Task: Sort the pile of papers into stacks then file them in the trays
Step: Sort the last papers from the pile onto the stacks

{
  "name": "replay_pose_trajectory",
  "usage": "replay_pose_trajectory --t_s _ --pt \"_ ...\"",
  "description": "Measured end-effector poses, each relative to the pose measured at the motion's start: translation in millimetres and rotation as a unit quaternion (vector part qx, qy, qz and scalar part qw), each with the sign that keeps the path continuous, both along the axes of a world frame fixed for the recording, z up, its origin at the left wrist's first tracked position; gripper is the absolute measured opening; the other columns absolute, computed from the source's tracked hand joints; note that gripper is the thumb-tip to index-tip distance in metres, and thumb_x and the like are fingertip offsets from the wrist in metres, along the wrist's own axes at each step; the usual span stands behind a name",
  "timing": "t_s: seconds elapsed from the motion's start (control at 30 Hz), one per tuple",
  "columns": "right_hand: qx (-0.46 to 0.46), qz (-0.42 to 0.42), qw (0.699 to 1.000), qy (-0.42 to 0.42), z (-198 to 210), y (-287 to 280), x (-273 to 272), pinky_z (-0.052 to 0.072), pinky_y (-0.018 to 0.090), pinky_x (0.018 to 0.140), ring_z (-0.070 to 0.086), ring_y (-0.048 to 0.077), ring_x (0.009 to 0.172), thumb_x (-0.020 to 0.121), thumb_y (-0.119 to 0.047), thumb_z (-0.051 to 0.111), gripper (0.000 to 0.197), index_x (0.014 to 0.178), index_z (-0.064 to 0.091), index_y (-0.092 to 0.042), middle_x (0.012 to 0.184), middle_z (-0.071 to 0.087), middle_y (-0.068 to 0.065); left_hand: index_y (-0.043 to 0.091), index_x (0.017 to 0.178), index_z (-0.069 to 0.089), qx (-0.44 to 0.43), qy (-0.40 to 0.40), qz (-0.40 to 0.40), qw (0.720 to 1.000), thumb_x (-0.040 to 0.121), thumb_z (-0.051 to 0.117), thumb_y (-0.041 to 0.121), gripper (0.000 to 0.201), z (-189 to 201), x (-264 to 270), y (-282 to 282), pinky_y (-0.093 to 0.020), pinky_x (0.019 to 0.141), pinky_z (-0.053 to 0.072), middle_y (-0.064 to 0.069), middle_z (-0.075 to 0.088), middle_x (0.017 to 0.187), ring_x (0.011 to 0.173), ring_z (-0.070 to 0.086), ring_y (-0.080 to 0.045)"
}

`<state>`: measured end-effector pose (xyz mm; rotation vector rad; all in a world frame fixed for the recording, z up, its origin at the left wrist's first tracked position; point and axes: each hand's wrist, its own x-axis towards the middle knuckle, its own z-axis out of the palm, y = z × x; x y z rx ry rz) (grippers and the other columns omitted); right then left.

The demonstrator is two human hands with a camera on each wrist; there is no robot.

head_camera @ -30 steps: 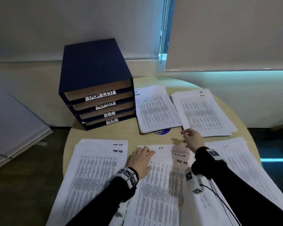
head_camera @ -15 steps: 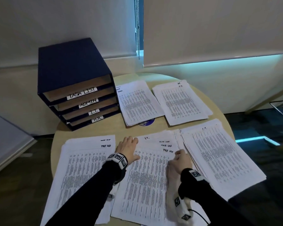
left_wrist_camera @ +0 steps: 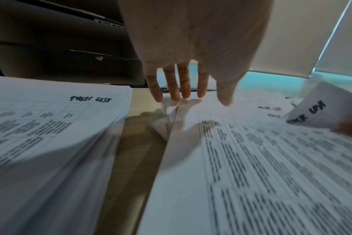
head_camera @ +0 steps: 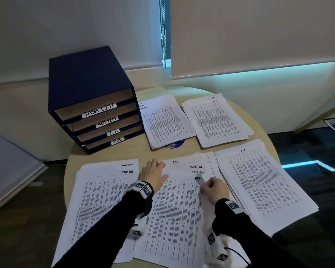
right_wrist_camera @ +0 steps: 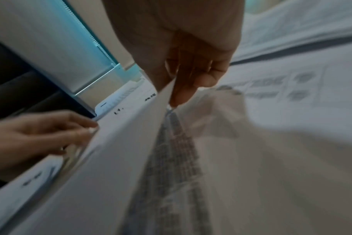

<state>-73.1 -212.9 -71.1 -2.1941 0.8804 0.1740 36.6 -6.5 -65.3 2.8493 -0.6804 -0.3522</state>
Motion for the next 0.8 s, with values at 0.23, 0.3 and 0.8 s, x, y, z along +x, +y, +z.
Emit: replay_pose_trajectory --t_s 0.23,0.3,0.8 --pt "-0.021 0.070 0.997 0.000 -1.6 -31.5 -25.1 0.033 0.026 0.050 0.046 0.016 0.056 0.087 -0.011 0.058 0.024 0.066 0.048 -0.017 0.060 0.053 -0.002 0.028 0.121 0.049 -0.004 0.009 0.007 1.000 0.095 0.049 0.014 0.029 0.1 13.8 -5.6 -0.038 0.095 0.042 0.003 0.044 0.119 0.111 0.044 -0.018" --pt "-0.016 0.053 0.998 -0.009 2.0 -37.1 -28.5 0.034 0.027 0.054 0.049 0.022 0.062 0.087 -0.008 0.057 0.017 0.071 0.052 -0.012 0.064 0.055 0.002 0.027 0.119 0.050 0.007 -0.001 -0.006 1.000 0.093 0.054 0.018 0.028 -0.8 15.7 -3.0 -0.036 0.096 0.039 0.003 0.045 0.119 0.111 0.045 -0.018" --pt "0.098 0.032 0.994 -0.021 -2.3 -15.5 -17.5 0.047 0.034 0.076 0.059 0.024 0.088 0.093 -0.017 0.051 0.012 0.101 0.052 -0.008 0.098 0.063 0.004 0.014 0.093 0.059 -0.048 0.040 -0.010 0.998 0.088 0.064 0.017 0.008 21.8 17.6 13.6 -0.025 0.069 0.041 -0.002 0.065 0.091 0.084 0.059 -0.020"
